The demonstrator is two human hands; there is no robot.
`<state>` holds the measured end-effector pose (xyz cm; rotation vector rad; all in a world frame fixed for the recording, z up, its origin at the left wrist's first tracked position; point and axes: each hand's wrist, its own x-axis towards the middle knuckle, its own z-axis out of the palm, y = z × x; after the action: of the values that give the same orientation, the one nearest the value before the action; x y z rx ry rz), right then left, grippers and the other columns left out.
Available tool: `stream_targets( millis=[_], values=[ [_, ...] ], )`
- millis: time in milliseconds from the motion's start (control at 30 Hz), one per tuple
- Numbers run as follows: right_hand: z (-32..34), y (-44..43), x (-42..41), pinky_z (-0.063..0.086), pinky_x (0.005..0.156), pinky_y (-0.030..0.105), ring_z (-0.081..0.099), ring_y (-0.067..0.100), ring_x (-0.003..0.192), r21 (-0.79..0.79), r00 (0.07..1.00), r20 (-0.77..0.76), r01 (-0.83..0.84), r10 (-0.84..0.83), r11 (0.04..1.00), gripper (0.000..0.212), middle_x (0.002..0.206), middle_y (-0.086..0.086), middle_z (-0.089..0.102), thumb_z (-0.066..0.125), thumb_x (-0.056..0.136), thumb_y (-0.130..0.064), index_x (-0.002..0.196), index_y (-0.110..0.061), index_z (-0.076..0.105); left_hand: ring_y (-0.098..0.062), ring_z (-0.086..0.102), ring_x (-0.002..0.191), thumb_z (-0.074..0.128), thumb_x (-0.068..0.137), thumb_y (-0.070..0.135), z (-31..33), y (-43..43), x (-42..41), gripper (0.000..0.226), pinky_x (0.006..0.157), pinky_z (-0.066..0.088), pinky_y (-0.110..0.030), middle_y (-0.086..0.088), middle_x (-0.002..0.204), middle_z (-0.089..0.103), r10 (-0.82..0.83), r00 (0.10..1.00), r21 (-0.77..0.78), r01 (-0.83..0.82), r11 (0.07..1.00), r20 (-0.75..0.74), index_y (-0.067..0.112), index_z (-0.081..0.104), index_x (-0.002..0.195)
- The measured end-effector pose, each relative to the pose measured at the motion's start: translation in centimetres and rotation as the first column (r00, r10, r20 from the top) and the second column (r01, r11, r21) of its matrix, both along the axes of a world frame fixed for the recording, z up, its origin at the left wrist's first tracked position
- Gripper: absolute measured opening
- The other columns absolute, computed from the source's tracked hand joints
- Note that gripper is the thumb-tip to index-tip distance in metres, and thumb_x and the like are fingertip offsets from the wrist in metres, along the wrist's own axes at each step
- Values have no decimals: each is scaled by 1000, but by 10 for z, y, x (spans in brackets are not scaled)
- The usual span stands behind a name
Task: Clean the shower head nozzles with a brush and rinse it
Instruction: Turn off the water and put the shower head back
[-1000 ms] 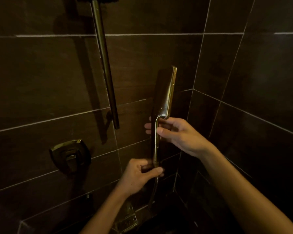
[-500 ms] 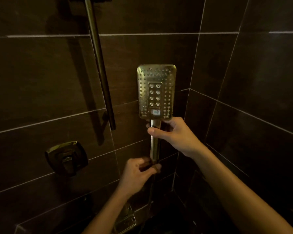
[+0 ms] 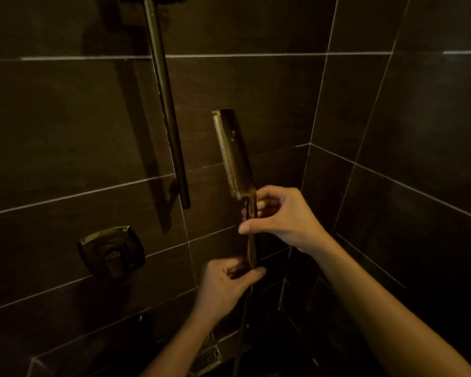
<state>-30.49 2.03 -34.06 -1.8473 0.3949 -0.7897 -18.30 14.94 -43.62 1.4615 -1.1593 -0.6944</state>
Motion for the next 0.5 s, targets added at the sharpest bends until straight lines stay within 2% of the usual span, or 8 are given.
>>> stream_targets(
  millis=[67,100,167,233,267,333,400,500],
  values=[
    [-3,3,3,61,83,32,73,20,91,-121,998,-19,58,-61,991,38,95,10,73,90,71,-18,102,-7,71,-9,57,48,77,82,26,1,1,0,26,46,42,-21,1,57,66,-15,1000,19,15,1000,-6,1,73,76],
    [-3,5,3,59,83,29,72,16,92,-106,999,-36,14,-18,994,35,95,5,73,87,76,-18,104,-7,70,-16,64,54,77,81,31,2,3,1,28,49,49,-28,-2,64,71,-43,999,32,43,999,-18,3,74,80],
    [3,6,-2,57,87,26,72,13,100,27,985,-76,-156,158,987,35,102,-2,75,77,84,-16,115,-4,69,-32,72,75,75,77,42,3,5,6,37,68,57,-40,-12,83,77,-93,995,63,95,994,-26,7,77,89],
    [9,5,-7,56,92,29,72,19,108,140,955,-78,-274,286,952,39,113,4,75,71,87,-16,124,-4,66,-32,74,83,76,78,43,4,6,10,35,76,58,-42,-12,89,78,-127,992,58,126,990,4,10,79,90],
    [11,5,-7,57,95,32,72,21,111,129,954,-80,-279,290,952,39,115,8,75,71,88,-16,125,-4,66,-30,75,83,77,80,40,5,6,11,30,76,58,-43,-10,88,79,-129,992,44,128,991,10,12,79,89],
    [9,7,-3,57,96,35,72,20,109,-36,984,-76,-164,160,986,28,111,8,75,73,89,-16,115,-5,71,-17,74,71,79,81,31,5,5,10,15,62,58,-34,-2,77,78,-70,997,15,70,997,18,16,79,84],
    [0,15,6,58,92,30,72,10,102,-249,997,-29,66,-75,966,19,99,-2,77,76,89,-25,102,-11,75,-3,62,52,79,82,25,7,3,5,4,48,46,-20,5,62,71,55,998,15,-55,998,19,25,75,80],
    [-13,23,13,59,83,21,73,0,95,-351,948,101,316,-300,881,21,93,-10,77,78,86,-34,98,-17,77,-2,58,48,77,84,23,5,2,3,11,45,45,-18,7,63,70,155,988,12,-155,988,15,31,72,87]
  ],
)
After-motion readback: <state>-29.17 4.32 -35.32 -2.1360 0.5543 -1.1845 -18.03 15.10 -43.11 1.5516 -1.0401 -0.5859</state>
